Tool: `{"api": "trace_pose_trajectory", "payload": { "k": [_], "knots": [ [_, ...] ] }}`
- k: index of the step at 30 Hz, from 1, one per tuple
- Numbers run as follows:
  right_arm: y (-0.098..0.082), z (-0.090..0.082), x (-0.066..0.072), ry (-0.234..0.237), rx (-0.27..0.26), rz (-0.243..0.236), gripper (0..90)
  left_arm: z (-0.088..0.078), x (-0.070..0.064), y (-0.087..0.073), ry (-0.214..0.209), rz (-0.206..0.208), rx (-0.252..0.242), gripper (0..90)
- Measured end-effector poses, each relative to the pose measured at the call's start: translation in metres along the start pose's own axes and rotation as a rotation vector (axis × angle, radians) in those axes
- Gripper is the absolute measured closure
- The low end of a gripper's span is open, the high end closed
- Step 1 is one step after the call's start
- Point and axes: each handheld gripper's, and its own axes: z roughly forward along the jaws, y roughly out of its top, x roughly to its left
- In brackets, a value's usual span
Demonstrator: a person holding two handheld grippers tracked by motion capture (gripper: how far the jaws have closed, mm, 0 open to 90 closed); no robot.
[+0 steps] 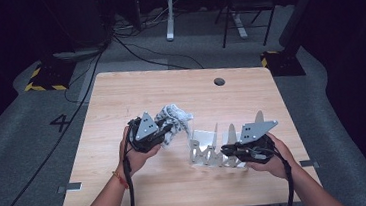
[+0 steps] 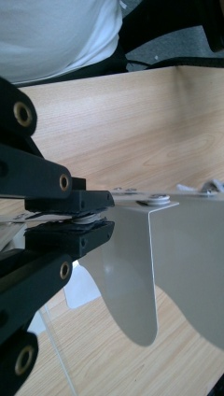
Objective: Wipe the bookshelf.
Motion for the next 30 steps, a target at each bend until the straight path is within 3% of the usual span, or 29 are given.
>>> {"api": "trace_pose_trajectory", "payload": {
  "k": [4,7,16,20,24,30],
  "knots": [
    [-0.005,-0.003,0.001,-0.032,-0.019,0.005,84.5,0.004,-0.013,0.009,-0.007,0.030,-0.024,75.3],
    [-0.008,-0.004,0.002,-0.053,-0.030,0.007,84.6,0.015,-0.021,0.006,-0.036,0.043,0.008,75.7],
    [-0.013,-0.004,0.001,-0.075,-0.053,0.012,84.7,0.045,-0.042,-0.020,-0.130,0.091,0.176,75.8],
    [-0.015,-0.004,-0.001,-0.077,-0.064,0.025,84.6,0.052,-0.052,-0.032,-0.169,0.149,0.265,76.1],
    [-0.017,-0.006,-0.002,-0.080,-0.067,0.030,84.6,0.051,-0.050,-0.031,-0.178,0.129,0.244,76.2],
    [-0.017,-0.005,-0.004,-0.084,-0.070,0.031,84.6,0.037,-0.042,-0.009,-0.158,0.059,0.078,76.7]
  ]
}}
